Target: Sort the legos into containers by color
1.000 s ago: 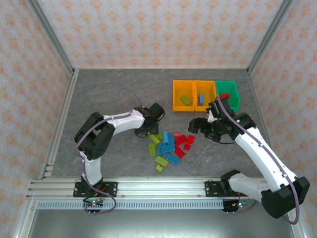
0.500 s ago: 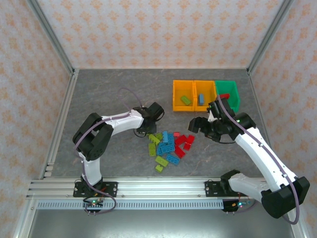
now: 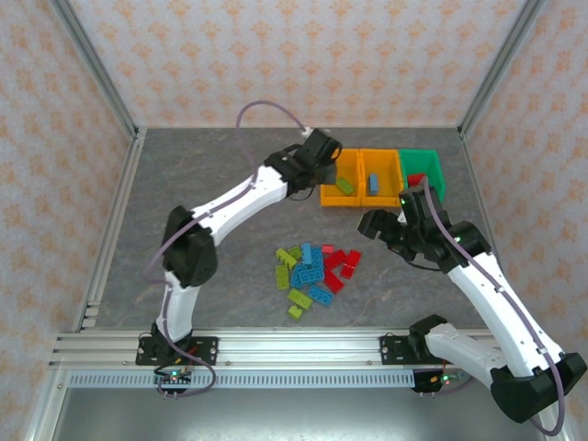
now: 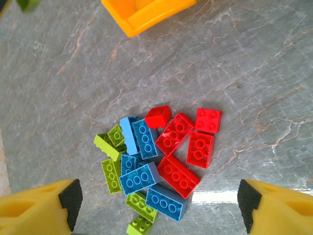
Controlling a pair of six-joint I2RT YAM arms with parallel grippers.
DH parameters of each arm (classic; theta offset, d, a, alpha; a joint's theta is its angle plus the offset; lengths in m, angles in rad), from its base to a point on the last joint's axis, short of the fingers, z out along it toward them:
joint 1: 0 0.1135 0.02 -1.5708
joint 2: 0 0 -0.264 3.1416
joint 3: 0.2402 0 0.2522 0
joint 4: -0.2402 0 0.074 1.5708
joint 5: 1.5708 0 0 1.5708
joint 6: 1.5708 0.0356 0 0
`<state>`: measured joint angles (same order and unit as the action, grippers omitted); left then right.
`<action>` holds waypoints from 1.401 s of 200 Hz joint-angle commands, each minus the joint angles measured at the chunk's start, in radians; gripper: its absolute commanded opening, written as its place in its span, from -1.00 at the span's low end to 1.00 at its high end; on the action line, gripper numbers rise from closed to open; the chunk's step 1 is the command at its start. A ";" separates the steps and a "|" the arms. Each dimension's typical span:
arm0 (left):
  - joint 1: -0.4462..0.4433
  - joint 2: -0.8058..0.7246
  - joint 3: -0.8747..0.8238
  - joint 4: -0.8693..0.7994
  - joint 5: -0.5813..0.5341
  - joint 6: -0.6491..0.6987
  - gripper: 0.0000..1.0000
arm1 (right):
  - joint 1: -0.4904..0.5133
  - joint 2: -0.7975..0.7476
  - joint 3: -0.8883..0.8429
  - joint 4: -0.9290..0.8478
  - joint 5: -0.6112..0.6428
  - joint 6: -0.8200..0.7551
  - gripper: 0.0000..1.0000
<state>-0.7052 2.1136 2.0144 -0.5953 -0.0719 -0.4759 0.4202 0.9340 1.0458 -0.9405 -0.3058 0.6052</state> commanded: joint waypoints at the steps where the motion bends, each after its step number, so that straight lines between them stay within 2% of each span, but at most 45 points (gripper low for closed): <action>1: -0.003 0.173 0.178 -0.048 -0.053 0.086 -0.49 | 0.003 -0.030 -0.025 0.011 0.056 0.031 0.70; 24: -0.002 0.320 0.391 -0.094 -0.069 0.118 -0.33 | 0.004 -0.047 -0.037 -0.002 0.064 0.030 0.70; 46: -0.002 0.391 0.522 -0.120 -0.058 0.126 0.00 | 0.005 -0.061 -0.041 -0.015 0.072 0.030 0.70; 78: -0.002 0.348 0.518 -0.137 -0.055 0.125 0.05 | 0.005 -0.076 -0.046 -0.019 0.085 0.030 0.71; 88: -0.003 0.304 0.486 -0.143 -0.042 0.124 -0.01 | 0.005 -0.074 -0.051 -0.013 0.088 0.030 0.71; 100: -0.003 0.201 0.370 -0.100 -0.016 0.124 -0.05 | 0.006 -0.068 -0.058 -0.003 0.096 0.027 0.71; 125: -0.004 -0.131 -0.045 0.102 0.027 0.123 -0.06 | 0.006 -0.023 -0.075 0.006 0.119 0.030 0.70; 141: -0.006 -0.354 -0.280 0.170 0.031 0.151 -0.06 | 0.005 0.023 -0.084 0.022 0.107 0.034 0.67; 166: -0.010 -0.660 -0.578 0.194 0.070 0.260 -0.06 | 0.006 0.116 -0.095 0.058 0.088 0.049 0.62; 188: -0.010 -0.873 -0.767 0.124 0.144 0.419 -0.03 | 0.017 0.215 -0.107 0.103 0.084 0.062 0.58; 208: -0.011 -1.009 -0.874 0.034 0.231 0.598 0.18 | 0.039 0.335 -0.110 0.158 0.060 0.061 0.54; 233: -0.011 -1.123 -0.984 -0.009 0.291 0.821 0.32 | 0.049 0.461 -0.108 0.232 0.023 0.065 0.51; 250: -0.012 -1.186 -1.074 0.030 0.310 0.949 0.44 | 0.049 0.526 -0.121 0.280 0.034 0.080 0.45; 280: -0.010 -1.253 -1.222 0.157 0.312 1.067 0.55 | 0.049 0.617 -0.134 0.318 0.069 0.088 0.38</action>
<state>-0.7120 0.9112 0.8673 -0.5297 0.2062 0.3965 0.4652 1.5002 0.9253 -0.6762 -0.2718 0.6739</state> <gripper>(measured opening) 0.760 0.700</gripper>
